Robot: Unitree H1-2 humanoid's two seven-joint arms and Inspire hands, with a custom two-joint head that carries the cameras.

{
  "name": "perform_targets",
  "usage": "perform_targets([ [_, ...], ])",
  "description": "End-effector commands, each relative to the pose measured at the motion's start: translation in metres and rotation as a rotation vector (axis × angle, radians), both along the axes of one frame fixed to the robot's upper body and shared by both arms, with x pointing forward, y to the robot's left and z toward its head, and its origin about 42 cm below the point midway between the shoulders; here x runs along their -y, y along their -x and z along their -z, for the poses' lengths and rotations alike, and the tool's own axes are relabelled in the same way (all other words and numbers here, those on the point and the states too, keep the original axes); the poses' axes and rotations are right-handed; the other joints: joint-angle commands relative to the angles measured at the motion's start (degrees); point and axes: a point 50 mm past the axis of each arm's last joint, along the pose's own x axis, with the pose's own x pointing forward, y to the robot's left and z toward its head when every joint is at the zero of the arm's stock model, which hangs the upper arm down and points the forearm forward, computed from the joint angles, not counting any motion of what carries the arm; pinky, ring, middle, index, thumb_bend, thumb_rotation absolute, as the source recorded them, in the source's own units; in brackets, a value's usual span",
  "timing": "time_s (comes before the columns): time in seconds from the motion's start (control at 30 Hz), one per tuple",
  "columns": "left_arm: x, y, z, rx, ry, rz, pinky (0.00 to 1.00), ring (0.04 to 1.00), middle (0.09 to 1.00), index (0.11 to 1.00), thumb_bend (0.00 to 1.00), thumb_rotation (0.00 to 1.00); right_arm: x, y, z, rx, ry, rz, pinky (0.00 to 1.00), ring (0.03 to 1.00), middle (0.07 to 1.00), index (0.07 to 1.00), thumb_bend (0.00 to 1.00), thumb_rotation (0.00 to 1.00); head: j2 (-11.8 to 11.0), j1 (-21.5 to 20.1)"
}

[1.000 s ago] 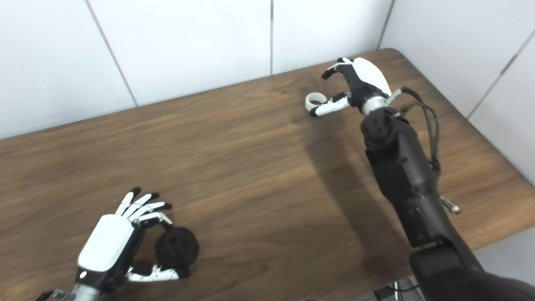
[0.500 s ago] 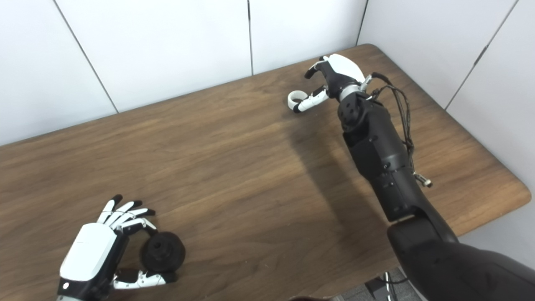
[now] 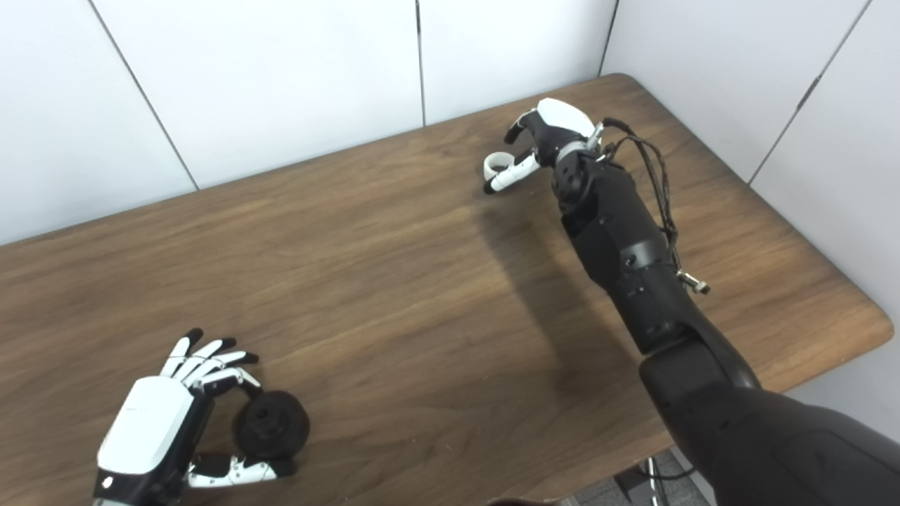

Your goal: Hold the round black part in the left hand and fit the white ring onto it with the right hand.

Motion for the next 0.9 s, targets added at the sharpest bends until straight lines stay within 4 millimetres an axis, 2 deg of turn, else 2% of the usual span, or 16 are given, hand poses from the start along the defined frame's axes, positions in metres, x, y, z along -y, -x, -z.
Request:
perform_targets([
  [0.0, -0.0100, 0.0041, 0.0013, -0.009, -0.038, -0.015, 1.00, 0.881, 0.771, 0.484, 0.52, 0.05, 0.0003, -0.0115, -0.0364, 0.094, 0.046, -0.001, 1.00, 0.999, 0.936, 0.712, 0.89, 0.32, 0.1, 0.0],
  [0.47, -0.0101, 0.0072, 0.0004, -0.013, -0.040, -0.021, 1.00, 0.895, 0.776, 0.484, 0.52, 0.05, -0.0009, -0.0163, -0.0330, 0.074, 0.049, 0.013, 1.00, 1.000, 0.934, 0.673, 0.89, 0.31, 0.5, 0.8],
  [0.73, -0.0099, 0.0062, 0.0010, -0.010, -0.032, -0.022, 1.00, 0.892, 0.775, 0.484, 0.52, 0.05, -0.0026, -0.0156, -0.0317, 0.085, 0.034, 0.015, 1.00, 0.992, 0.921, 0.578, 0.87, 0.26, 0.5, 0.8],
  [0.77, -0.0099, 0.0061, 0.0010, -0.010, -0.033, -0.021, 1.00, 0.893, 0.775, 0.484, 0.52, 0.05, -0.0030, -0.0155, -0.0316, 0.085, 0.034, 0.014, 1.00, 0.992, 0.920, 0.535, 0.70, 0.21, 0.5, 0.8],
  [0.8, -0.0097, 0.0058, 0.0011, -0.010, -0.034, -0.022, 1.00, 0.893, 0.775, 0.484, 0.52, 0.05, -0.0034, -0.0153, -0.0315, 0.084, 0.037, 0.011, 1.00, 0.992, 0.919, 0.508, 0.60, 0.18, 0.4, 0.7],
  [0.87, -0.0093, 0.0055, 0.0011, -0.010, -0.034, -0.023, 1.00, 0.894, 0.776, 0.484, 0.52, 0.05, -0.0040, -0.0150, -0.0312, 0.084, 0.038, 0.009, 1.00, 0.996, 0.920, 0.493, 0.54, 0.16, 0.4, 0.8],
])
